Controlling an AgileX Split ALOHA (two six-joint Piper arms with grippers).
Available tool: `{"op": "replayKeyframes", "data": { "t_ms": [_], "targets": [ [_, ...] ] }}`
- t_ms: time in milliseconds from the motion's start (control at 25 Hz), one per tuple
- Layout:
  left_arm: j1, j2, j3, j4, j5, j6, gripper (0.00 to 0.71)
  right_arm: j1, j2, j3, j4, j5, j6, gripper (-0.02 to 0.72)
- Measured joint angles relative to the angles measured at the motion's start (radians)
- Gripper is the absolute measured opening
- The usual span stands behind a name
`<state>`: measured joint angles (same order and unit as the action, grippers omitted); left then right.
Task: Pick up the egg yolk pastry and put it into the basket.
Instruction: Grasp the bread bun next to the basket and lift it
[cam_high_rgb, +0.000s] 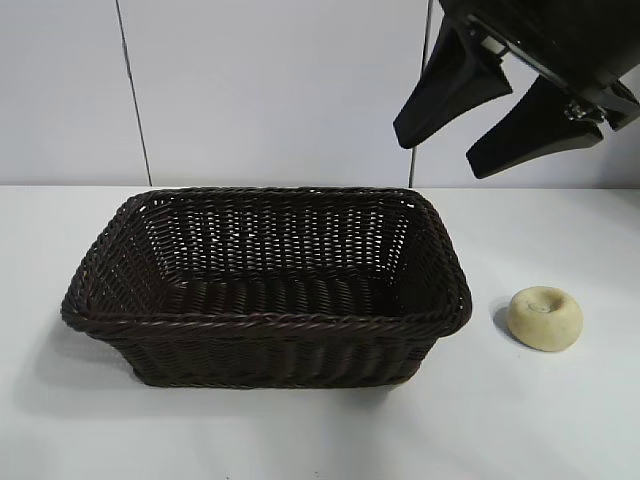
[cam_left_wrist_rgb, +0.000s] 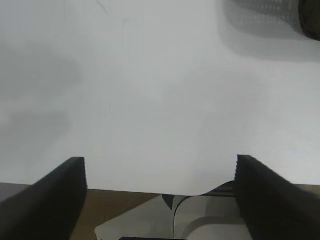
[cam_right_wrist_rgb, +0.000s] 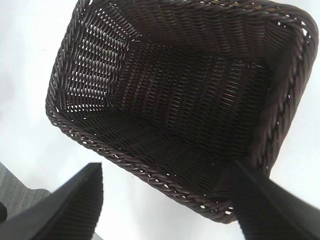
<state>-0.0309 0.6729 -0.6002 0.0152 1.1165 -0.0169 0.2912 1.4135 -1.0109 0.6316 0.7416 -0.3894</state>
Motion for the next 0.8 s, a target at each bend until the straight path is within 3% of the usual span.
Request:
{"op": "replayKeyframes", "data": {
  "t_ms": [240,800],
  "targets": [
    [0.0,-0.217,0.108,-0.001,-0.008,-0.001,0.587,0.0,0.0,0.0,0.0,0.0,0.0,0.516],
    [0.0,-0.533,0.114,-0.002,-0.008,-0.003,0.587,0.0,0.0,0.0,0.0,0.023,0.0,0.516]
  ]
}}
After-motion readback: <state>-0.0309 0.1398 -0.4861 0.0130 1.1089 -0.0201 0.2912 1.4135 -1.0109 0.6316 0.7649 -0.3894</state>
